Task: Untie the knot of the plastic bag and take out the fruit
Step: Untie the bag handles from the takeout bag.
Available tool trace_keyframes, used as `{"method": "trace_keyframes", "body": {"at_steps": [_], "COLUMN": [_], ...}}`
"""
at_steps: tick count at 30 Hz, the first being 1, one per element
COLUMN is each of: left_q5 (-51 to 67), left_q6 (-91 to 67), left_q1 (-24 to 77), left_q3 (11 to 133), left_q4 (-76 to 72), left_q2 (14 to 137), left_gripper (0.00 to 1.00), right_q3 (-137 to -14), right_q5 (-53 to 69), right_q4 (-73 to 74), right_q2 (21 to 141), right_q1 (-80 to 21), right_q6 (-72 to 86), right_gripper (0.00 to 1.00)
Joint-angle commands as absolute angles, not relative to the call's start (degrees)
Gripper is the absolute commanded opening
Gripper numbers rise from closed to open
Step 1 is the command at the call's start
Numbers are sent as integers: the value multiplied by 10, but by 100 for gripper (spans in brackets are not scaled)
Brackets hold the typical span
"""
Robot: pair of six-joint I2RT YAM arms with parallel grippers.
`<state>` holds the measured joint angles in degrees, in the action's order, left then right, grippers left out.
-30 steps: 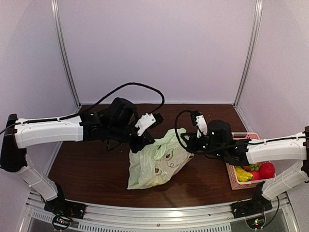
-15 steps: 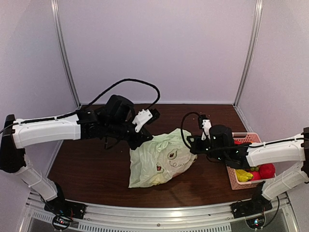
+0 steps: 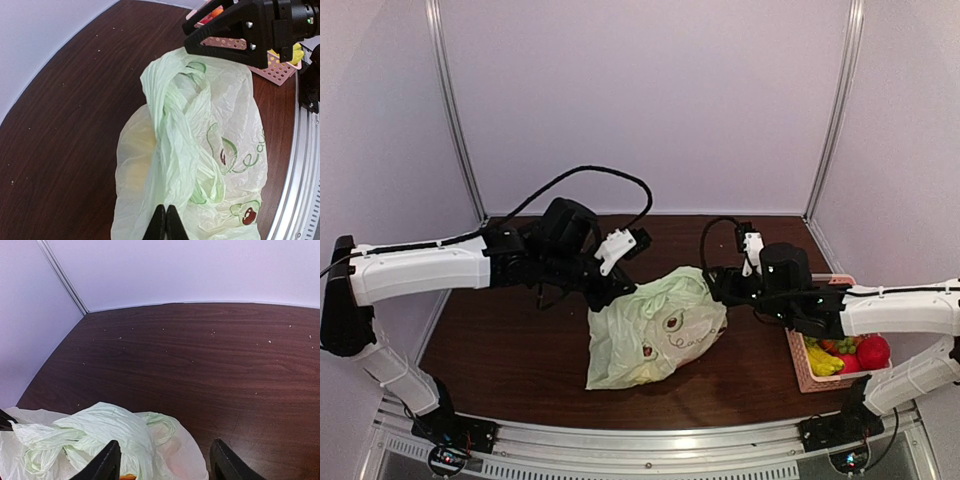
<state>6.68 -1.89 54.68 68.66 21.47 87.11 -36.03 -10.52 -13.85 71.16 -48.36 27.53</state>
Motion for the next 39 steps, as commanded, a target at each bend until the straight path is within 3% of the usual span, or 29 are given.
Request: {"method": "trace_keyframes", "body": {"at_steps": [1, 8, 19, 26, 28, 39], "left_q5": [80, 86, 88, 89, 88, 87], "left_q6": [-24, -24, -24, -23, -22, -23], "left_q1": [542, 542, 542, 542, 542, 542], "left_q3": [693, 693, 695, 696, 696, 695], "left_q4": [213, 213, 214, 216, 215, 216], "left_q2": [877, 879, 877, 878, 877, 877], "left_gripper": [0, 0, 0, 0, 0, 0], "right_q3": [-421, -515, -574, -584, -584, -561], "right_q5": [-93, -15, 60, 60, 61, 52], "right_q4": [-78, -5, 29, 31, 30, 16], "right_q2": [708, 767, 840, 866, 868, 853], "right_q1": [-476, -467, -465, -463, -462, -458], "right_q6": [241, 205, 183, 184, 185, 200], "right_gripper": [65, 75, 81, 78, 73, 24]}}
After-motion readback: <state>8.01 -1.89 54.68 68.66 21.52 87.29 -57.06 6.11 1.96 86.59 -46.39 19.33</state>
